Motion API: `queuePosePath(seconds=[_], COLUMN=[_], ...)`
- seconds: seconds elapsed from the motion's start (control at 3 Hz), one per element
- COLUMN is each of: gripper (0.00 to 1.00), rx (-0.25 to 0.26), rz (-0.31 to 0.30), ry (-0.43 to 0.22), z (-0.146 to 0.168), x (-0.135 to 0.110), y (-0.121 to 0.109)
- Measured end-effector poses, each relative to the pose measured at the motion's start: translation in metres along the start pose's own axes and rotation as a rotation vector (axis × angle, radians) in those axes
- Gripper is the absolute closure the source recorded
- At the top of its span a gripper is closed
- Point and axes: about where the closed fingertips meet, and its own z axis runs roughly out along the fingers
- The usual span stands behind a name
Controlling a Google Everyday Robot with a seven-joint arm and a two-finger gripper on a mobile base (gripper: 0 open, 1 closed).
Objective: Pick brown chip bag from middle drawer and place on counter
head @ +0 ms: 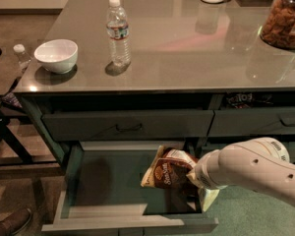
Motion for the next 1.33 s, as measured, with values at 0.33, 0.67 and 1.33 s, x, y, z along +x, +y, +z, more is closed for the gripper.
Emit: queuePosePath(seconds=[0.33,0.67,1.33], gripper=[1.0,1.0,1.0], rx=[0.0,0.001,0.091], rz=[0.0,0.002,0.046], ry=[0.0,-0.02,-0.094], z=[0.0,-0.012,-0.12], x=[0.0,-0.007,-0.016], y=[0.0,-0.005,-0.029])
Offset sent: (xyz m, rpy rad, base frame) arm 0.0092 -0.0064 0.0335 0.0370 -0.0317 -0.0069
